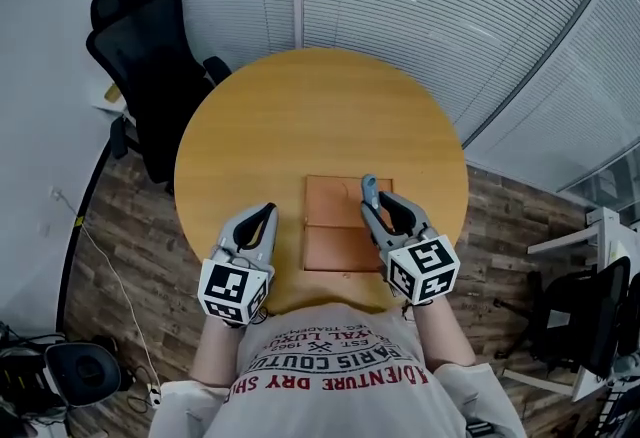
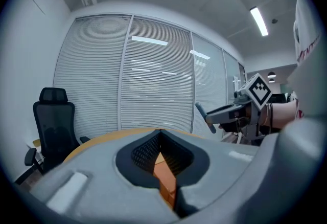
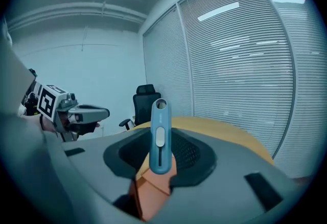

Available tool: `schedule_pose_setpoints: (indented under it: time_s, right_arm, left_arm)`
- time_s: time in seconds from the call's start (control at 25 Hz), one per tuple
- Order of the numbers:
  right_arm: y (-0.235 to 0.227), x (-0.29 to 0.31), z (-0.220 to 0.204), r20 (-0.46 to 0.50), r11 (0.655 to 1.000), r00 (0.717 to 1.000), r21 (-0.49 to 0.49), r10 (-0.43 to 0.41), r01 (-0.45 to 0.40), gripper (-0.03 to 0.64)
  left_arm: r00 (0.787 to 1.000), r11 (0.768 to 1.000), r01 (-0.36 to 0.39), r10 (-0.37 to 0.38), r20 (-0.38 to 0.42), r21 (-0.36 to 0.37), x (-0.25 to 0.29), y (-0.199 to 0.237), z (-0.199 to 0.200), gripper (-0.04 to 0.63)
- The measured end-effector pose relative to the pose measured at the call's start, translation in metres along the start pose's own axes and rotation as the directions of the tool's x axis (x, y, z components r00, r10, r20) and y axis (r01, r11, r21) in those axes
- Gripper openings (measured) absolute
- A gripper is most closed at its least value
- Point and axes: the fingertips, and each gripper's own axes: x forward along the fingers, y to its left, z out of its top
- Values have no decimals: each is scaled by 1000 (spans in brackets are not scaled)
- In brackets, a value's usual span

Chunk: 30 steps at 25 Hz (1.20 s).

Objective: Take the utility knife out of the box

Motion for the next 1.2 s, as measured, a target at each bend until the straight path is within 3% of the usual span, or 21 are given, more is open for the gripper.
schedule_pose_setpoints:
  time_s: [0.32, 1.2]
  right_arm:
    - [1, -9, 8, 46, 1000, 999, -26, 14, -13, 132]
    - [4, 0, 7, 34, 998, 999, -47, 35, -33, 132]
  left_arm:
    - [999, 997, 51, -52, 16, 55, 1, -21, 16, -5]
    - [999, 998, 36, -35, -10, 52, -1, -19, 9, -5]
